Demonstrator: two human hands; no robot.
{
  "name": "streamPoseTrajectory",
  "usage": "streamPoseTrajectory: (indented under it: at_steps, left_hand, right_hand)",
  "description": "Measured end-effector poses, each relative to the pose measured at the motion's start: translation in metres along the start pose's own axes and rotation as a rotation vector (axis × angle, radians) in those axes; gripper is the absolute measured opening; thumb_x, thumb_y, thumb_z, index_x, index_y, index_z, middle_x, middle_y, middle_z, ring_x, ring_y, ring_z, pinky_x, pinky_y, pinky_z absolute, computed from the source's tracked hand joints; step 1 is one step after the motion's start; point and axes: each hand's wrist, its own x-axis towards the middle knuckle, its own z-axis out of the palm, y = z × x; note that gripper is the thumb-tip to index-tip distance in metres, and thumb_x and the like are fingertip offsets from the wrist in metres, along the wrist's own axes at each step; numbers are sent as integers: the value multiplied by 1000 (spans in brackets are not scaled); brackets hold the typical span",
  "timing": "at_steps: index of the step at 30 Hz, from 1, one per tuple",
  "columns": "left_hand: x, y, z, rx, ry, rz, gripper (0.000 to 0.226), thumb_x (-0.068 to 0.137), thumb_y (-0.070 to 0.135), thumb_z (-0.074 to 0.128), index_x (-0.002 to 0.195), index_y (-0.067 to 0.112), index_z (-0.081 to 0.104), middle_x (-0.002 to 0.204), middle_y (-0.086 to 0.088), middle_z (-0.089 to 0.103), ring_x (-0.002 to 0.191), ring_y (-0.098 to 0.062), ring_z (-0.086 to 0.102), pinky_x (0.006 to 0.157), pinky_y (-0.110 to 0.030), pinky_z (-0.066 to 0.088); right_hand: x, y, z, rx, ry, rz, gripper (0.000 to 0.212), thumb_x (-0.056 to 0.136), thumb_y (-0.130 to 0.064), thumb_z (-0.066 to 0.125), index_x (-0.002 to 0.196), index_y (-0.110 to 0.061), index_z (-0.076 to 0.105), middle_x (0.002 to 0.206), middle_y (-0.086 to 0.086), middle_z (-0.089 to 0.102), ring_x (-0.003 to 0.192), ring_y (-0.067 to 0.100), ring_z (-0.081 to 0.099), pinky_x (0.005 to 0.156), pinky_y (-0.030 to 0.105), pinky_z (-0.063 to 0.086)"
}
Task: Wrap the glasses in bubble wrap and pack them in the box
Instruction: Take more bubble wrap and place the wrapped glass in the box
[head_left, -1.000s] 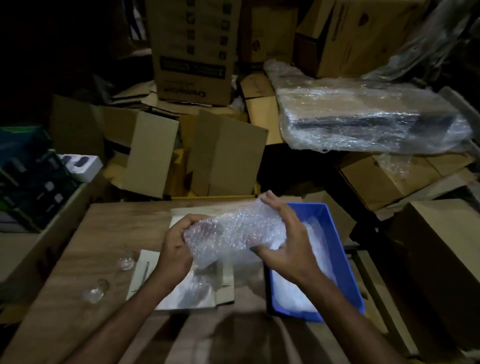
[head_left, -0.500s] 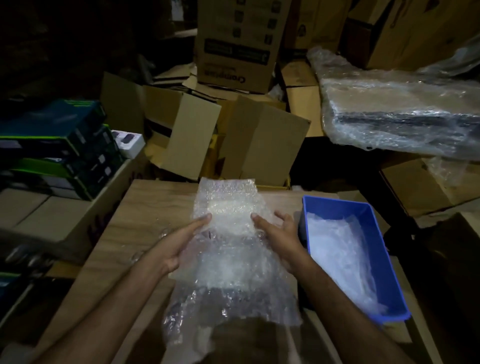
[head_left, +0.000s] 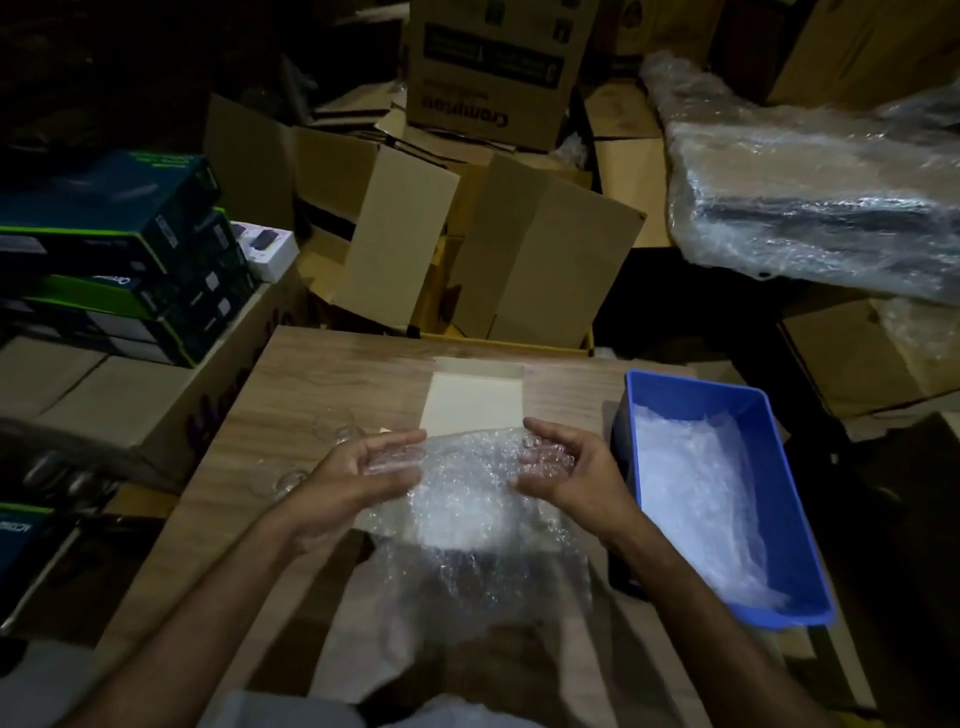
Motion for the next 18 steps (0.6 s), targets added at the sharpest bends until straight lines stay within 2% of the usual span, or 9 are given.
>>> streamPoseTrajectory:
  at_steps: [3, 6, 8, 9, 10, 12, 14, 16, 18]
  left_hand:
    - [0, 1, -6, 178, -26, -7, 67, 70, 10, 89, 131, 25, 66, 128, 9, 65, 120, -8, 63, 99, -31, 55]
    - [8, 2, -6, 514, 98, 17, 56, 71, 25, 91, 123, 31, 69, 117, 11, 69, 108, -7, 67, 92, -37, 59]
    - [16, -3, -7, 636, 165, 92, 26, 81, 28, 83, 106, 25, 77, 101, 4, 73, 92, -9, 70, 79, -41, 62]
    - [19, -5, -9, 679, 192, 133, 13, 85, 29, 79, 96, 22, 78, 97, -2, 71, 89, -10, 67, 75, -42, 62]
    - [19, -6, -12, 723, 210, 173, 11, 88, 32, 76, 91, 21, 78, 98, -5, 66, 92, -9, 63, 73, -37, 60]
    - [17, -6, -14, 661, 174, 173, 19, 92, 41, 69, 97, 25, 78, 111, -3, 63, 105, -9, 60, 74, -24, 57]
    - [11, -4, -10, 382, 137, 145, 27, 98, 39, 62, 105, 18, 76, 111, -7, 74, 104, -14, 69, 77, -21, 58]
    - [13, -11, -7, 173, 167, 75, 47, 99, 47, 59, 105, 2, 72, 101, -9, 75, 96, -25, 71, 79, -31, 56]
    - [16, -21, -6, 96, 185, 7, 62, 87, 68, 62, 118, 15, 69, 112, -3, 70, 108, -23, 66, 92, -40, 52]
  right_hand:
    - [1, -2, -2, -252, -19, -50, 83, 69, -8, 92, 142, -20, 56, 128, -6, 65, 105, 2, 68, 94, 23, 57]
    - [5, -6, -2, -409, -2, -47, 70, 74, -18, 90, 138, -19, 61, 123, -7, 70, 92, 2, 70, 89, 24, 59]
    - [10, -5, -4, -545, 12, -93, 42, 77, -27, 88, 116, -21, 75, 106, -7, 76, 81, 2, 69, 81, 28, 61]
    - [12, -4, -6, -575, 11, -126, 21, 78, -30, 86, 96, -21, 80, 89, -7, 77, 71, 4, 68, 72, 33, 61]
    - [12, -4, -8, -563, -7, -157, 14, 81, -32, 83, 77, -19, 77, 70, -5, 73, 60, 7, 65, 62, 35, 57]
    - [12, -3, -15, -438, -69, -188, 29, 86, -27, 79, 62, -18, 68, 57, -3, 65, 52, 10, 59, 52, 34, 49]
    - [7, -9, -20, -222, -138, -131, 20, 92, -25, 75, 76, -13, 74, 74, 4, 73, 69, 18, 69, 63, 36, 54]
    - [4, -9, -18, -17, -147, 9, 20, 95, -27, 70, 94, -8, 75, 91, 7, 77, 85, 22, 73, 75, 34, 58]
    - [5, 1, -7, 109, -52, 94, 16, 97, -27, 68, 99, -12, 72, 89, 0, 76, 85, 18, 72, 72, 28, 59]
